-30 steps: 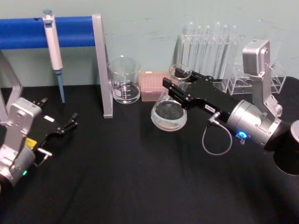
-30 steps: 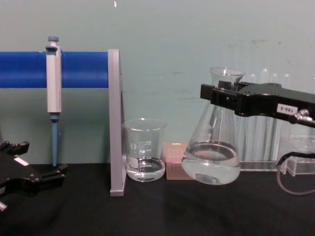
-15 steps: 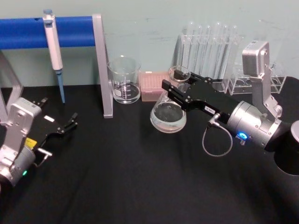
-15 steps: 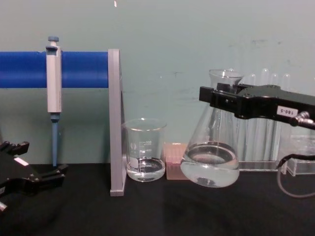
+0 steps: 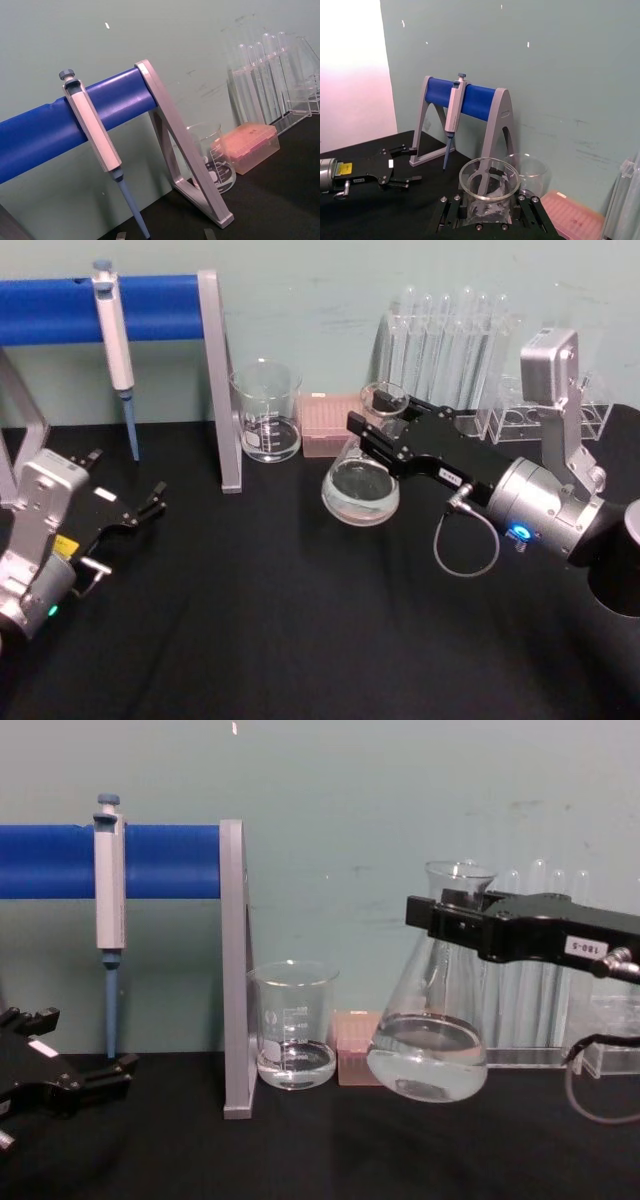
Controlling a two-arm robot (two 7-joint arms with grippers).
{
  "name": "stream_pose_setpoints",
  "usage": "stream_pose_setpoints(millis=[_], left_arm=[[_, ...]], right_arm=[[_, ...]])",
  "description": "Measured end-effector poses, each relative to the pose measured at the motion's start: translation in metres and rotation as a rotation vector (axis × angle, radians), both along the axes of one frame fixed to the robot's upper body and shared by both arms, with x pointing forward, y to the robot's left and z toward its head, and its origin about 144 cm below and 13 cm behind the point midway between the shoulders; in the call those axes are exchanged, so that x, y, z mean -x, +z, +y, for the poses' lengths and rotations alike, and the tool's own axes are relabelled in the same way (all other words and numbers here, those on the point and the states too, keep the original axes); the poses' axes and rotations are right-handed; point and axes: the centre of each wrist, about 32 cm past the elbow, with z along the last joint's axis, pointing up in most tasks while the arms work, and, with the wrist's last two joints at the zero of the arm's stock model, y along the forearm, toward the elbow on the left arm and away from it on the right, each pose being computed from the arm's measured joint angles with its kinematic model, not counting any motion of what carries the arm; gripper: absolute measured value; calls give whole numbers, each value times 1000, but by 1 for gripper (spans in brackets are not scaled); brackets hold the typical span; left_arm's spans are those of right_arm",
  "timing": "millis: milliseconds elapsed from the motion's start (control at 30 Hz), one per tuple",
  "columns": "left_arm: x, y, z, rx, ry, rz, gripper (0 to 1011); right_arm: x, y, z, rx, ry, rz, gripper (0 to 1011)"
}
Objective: Grasp the erlenmeyer flask with one hand, shake it three times, then place it back.
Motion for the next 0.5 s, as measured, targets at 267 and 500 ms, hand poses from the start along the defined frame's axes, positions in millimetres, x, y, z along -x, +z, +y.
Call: stream_pose_setpoints(millis=[267,500], left_arm=[[0,0,0,0,0,0,1001],[0,0,0,0,0,0,1001]], right_arm=[[1,0,-1,2,2,1,450],[1,-1,0,4,4,4,450]])
